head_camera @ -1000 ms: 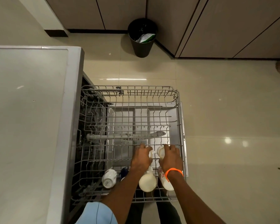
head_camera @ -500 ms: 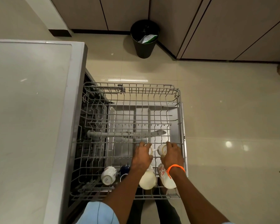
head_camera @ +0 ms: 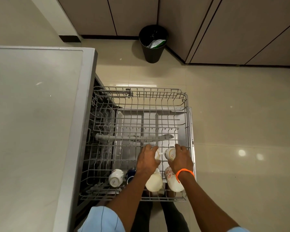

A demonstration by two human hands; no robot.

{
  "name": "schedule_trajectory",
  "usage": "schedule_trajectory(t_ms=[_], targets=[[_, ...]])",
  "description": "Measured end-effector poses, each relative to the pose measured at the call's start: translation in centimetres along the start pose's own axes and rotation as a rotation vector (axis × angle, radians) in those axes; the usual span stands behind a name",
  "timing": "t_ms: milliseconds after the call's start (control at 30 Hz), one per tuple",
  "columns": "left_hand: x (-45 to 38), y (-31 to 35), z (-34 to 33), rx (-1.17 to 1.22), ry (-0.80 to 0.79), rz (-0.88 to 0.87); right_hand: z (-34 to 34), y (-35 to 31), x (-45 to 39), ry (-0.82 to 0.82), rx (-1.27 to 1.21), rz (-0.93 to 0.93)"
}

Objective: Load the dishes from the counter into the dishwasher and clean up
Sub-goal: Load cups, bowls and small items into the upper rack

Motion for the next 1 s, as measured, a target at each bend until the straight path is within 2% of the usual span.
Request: schedule_trajectory(t_ms=[200,500,700,1000], targets=[[0.9,2.7,3.9,0.004,0.069,-0.012,3.3,-1.7,2.2,0.026,-0.002,0.054],[4.7,6.2,12.8,0.028,0.216,0.044,9.8,-6.3,8.1,0.074,0.034,0.229],[11.2,7.3,17.8,0.007,0.352,0.096,12.6,-11.5,14.2,0.095,0.104,0.452],[25.3,6.8,22.6,0.003,0.642,0.353,14.7,-16.2,24.7,0.094,0.168,0.876]])
Point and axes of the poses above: each hand's wrist, its own x-axis away from the middle knuckle, its own z-axis out of the back of the hand, y = z × x, the point moved 6 cm from there along -x, towards the middle knuckle, and after that the axes turned 14 degrees about -z, right-handed, at the moved point
